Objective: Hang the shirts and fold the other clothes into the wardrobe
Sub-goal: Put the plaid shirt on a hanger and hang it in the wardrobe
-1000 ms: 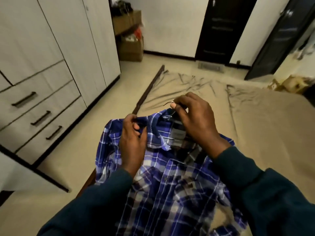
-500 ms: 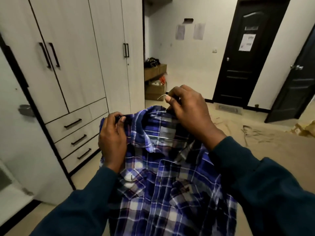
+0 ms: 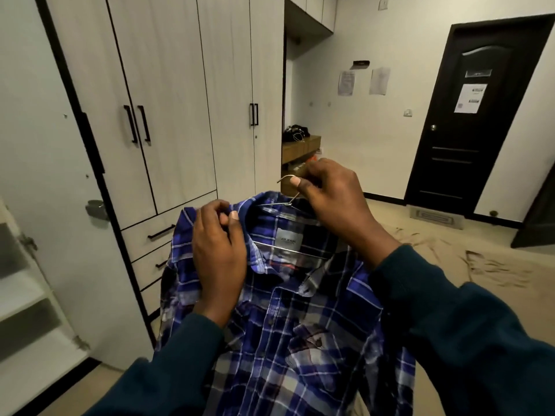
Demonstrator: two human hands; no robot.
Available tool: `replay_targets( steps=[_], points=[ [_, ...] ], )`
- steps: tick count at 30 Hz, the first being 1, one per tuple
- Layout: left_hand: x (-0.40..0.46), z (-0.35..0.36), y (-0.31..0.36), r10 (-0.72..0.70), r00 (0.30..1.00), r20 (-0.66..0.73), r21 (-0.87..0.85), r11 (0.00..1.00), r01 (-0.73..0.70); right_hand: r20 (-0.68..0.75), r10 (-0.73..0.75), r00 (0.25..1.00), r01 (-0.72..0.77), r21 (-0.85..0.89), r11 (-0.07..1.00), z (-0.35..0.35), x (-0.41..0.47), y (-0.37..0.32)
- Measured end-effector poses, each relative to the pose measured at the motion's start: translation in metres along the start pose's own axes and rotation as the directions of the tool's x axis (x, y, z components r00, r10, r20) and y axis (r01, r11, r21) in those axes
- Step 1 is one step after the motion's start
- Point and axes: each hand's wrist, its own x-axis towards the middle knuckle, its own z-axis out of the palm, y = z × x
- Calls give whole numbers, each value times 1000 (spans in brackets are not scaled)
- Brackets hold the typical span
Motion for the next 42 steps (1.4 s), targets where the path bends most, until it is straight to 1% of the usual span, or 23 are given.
replay_targets(
  steps=[2, 5, 8, 9, 11, 13, 16, 21, 25, 28, 32, 35, 38, 42],
  points=[
    [-4, 4, 1, -19, 1000, 9, -19, 1000, 19, -36, 4, 999, -2, 41, 999, 4, 6, 2],
    [-9, 5, -1, -17, 1000, -6, 0, 1000, 17, 16, 42, 999, -42, 1, 999, 6, 8, 11],
    [1, 4, 1, 28, 999, -41, 84, 996, -25, 30, 8, 1000, -8, 6, 1000, 6, 13, 13],
    [6, 4, 2, 50, 998, -38, 102, 994, -46, 49, 0, 999, 1, -23, 1000, 3, 18, 12],
    [15, 5, 8, 87, 996, -25, 98, 992, -85, 94, -23, 995, 33, -111, 993, -6, 29, 10],
    [23, 4, 11, 122, 992, -32, 94, 989, -118, 126, -29, 992, 45, -126, 991, -13, 38, 7],
    [28, 1, 15, 122, 992, -35, 107, 987, -118, 72, -71, 995, 79, -112, 991, -16, 48, -1],
    [30, -19, 11, 124, 992, 8, 132, 984, -124, 83, -118, 990, 129, -140, 982, -20, 61, -20],
    [38, -29, 7, 119, 992, 40, 173, 977, -124, 164, -164, 973, 187, -131, 974, -17, 67, -41],
    [50, -37, 2, 109, 993, 37, 209, 971, -114, 172, -204, 964, 219, -73, 973, -4, 67, -57],
    [69, -61, -21, 20, 998, 55, 239, 971, -33, 179, -216, 960, 215, 25, 976, 22, 72, -80],
    [84, -83, -47, -36, 998, 43, 274, 961, 23, 213, -232, 949, 226, 56, 973, 52, 80, -102],
    [102, -110, -79, -42, 999, -25, 307, 951, 48, 250, -271, 929, 257, 90, 962, 92, 90, -131],
    [136, -165, -124, 15, 990, -140, 306, 952, 29, 267, -328, 906, 283, 193, 940, 148, 106, -177]
  ],
)
